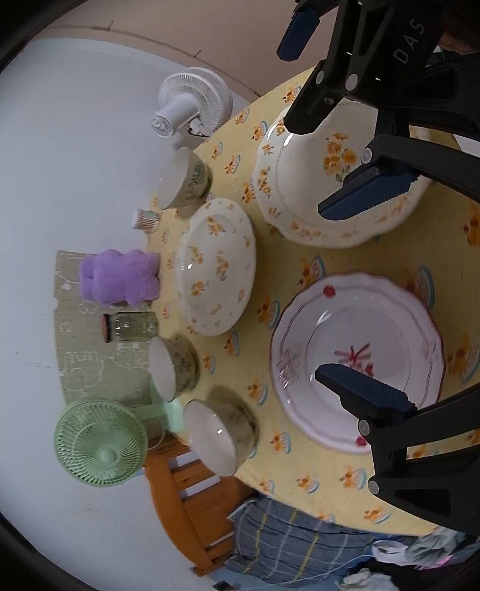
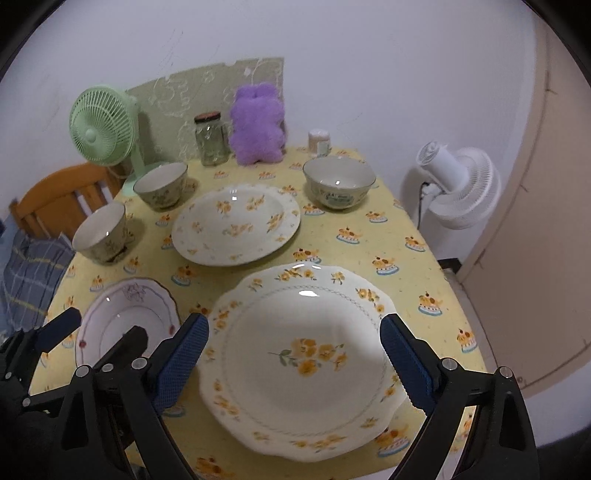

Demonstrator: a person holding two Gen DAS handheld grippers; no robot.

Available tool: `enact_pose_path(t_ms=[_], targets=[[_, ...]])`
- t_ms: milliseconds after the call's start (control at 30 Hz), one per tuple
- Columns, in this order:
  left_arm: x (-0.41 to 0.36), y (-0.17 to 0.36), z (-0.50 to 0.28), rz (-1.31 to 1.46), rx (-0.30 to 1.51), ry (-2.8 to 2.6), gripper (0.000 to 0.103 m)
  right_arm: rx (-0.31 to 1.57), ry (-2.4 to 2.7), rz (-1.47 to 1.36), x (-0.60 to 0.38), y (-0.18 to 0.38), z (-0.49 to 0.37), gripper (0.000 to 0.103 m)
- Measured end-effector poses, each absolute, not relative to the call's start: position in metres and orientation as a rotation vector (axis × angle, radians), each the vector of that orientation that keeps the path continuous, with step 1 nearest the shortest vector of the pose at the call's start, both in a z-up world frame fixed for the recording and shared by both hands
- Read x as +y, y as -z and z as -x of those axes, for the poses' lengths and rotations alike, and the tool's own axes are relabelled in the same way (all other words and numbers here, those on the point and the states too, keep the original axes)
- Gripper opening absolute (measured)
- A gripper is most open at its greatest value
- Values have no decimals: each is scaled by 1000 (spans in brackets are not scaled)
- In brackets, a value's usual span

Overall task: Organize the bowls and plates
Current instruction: 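Move both grippers forward to the rim of the large deep flower plate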

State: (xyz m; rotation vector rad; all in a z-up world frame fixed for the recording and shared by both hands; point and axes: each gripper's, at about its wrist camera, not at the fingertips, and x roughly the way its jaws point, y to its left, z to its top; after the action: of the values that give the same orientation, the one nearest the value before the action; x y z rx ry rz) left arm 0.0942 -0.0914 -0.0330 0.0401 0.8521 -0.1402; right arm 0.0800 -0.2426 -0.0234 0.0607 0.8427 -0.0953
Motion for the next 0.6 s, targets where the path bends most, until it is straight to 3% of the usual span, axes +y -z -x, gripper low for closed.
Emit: enact_pose_path(t_ms=[300, 467, 600], targets=[[-133, 60, -101, 0, 953, 62, 77, 930, 14, -26, -287, 50, -106, 93], [-149, 84, -109, 21, 1045, 14, 66, 974, -9, -1, -301, 66, -115, 93], [-156, 94, -110, 48, 1078, -8, 65, 1007, -32, 23, -308, 77, -119, 93]])
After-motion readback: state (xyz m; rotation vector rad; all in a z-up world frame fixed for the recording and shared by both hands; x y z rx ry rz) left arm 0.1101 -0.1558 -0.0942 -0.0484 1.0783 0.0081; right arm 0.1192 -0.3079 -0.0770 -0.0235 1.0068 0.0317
